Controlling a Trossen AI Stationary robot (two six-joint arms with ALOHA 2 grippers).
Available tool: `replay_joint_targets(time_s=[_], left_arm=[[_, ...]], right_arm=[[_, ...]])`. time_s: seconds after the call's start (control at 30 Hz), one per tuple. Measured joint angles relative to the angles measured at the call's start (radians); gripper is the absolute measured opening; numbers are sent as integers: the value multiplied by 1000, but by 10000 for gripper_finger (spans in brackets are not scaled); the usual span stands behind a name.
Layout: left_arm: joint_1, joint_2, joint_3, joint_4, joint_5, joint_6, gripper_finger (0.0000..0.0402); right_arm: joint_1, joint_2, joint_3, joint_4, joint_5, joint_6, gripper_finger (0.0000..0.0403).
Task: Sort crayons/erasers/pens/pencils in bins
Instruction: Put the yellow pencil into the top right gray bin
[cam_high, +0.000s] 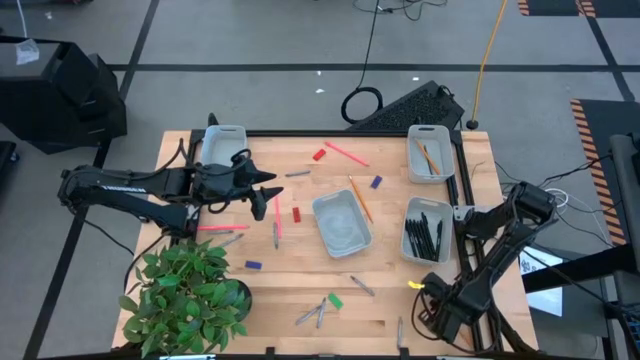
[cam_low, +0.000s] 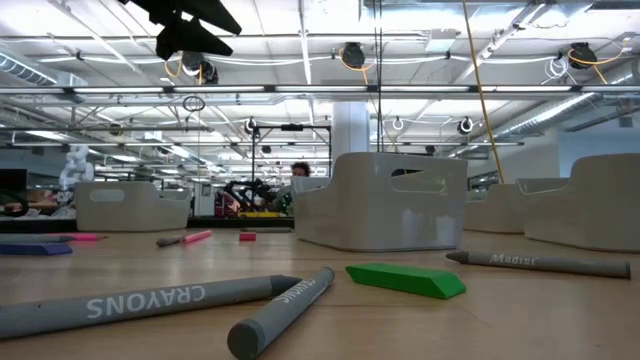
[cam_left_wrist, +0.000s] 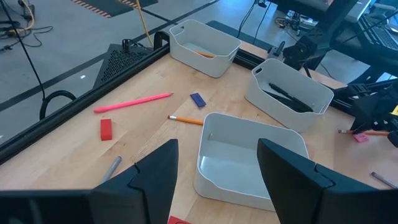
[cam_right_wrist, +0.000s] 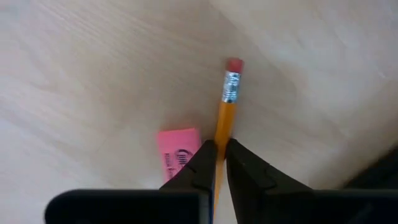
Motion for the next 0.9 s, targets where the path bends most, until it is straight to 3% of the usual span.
replay_joint_targets(time_s=[0.7,0.9], left_arm=[[0,0,0,0,0,0,223],[0,0,0,0,0,0,223]], right_arm=[[-70,-107,1,6,192,-5,20],[-110,-126,21,-13,232,-98,20]])
